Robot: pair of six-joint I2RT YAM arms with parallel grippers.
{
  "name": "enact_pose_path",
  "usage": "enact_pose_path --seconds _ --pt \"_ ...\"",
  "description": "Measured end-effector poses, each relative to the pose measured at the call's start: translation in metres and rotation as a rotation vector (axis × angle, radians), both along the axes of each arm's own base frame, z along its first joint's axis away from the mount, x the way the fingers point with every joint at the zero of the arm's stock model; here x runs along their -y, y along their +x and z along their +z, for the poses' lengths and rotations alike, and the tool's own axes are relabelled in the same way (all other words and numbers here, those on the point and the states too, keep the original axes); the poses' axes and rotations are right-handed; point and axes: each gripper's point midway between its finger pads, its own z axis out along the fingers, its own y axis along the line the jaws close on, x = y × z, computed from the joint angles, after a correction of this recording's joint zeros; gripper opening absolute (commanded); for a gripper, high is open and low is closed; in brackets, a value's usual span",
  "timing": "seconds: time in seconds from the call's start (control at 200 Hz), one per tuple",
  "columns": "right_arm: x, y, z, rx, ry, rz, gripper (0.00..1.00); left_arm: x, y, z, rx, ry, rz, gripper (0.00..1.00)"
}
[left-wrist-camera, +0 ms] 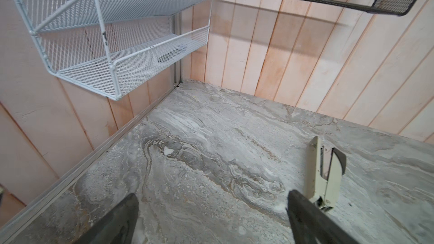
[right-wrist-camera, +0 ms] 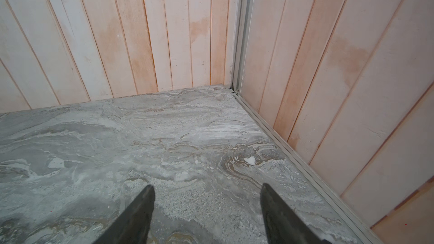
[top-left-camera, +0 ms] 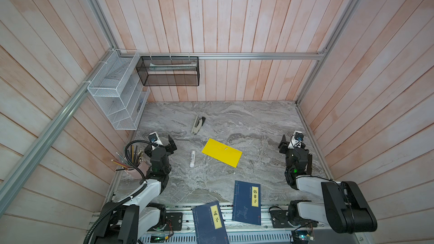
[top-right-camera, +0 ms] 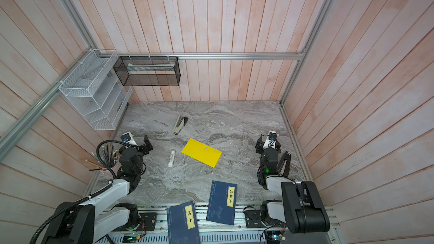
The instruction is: Place the letter into the envelope and seal it
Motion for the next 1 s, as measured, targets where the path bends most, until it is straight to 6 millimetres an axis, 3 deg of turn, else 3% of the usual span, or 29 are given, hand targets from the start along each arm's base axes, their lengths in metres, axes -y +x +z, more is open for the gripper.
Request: enact_pose_path --seconds 0.205,0.32,0.57,0.69,0.79,0.885,0.91,0.915,0.93,1.0 --pt "0.003 -0.013 -0.032 -0.009 -0.011 0.008 0.74 -0.014 -0.009 -0.026 -0.004 0.046 0.030 0.99" --pt "-0.002 -0.019 -0.048 -0.038 -0.016 0.041 0.75 -0.013 -0.004 -0.026 0.022 0.073 0.016 1.00" --pt "-0.010 -0.006 -0.017 0.075 -0.022 0.100 0.75 -0.003 0.006 -0.028 0.068 0.102 -0.050 1.00" --pt "-0.013 0.006 -0.007 0.092 -0.025 0.123 0.75 0.004 0.018 -0.021 0.085 0.113 -0.087 1.00" --pt "-0.014 0.015 -0.004 0.089 -0.024 0.133 0.77 0.008 0.028 -0.029 0.056 0.122 -0.113 1.00" --pt "-0.013 0.018 -0.009 0.065 -0.020 0.131 0.81 0.011 0.033 -0.028 0.053 0.124 -0.127 1.00" --pt "-0.012 0.019 -0.010 0.058 -0.018 0.131 0.91 0.011 0.034 -0.028 0.051 0.123 -0.130 1.00" --pt "-0.012 0.019 -0.010 0.057 -0.017 0.131 0.96 0.011 0.034 -0.028 0.050 0.123 -0.130 1.00" --pt "-0.012 0.019 -0.011 0.053 -0.016 0.130 0.98 0.011 0.035 -0.028 0.049 0.122 -0.132 1.00" --pt "-0.010 0.019 -0.014 0.039 -0.013 0.127 0.98 0.009 0.038 -0.027 0.050 0.120 -0.134 1.00"
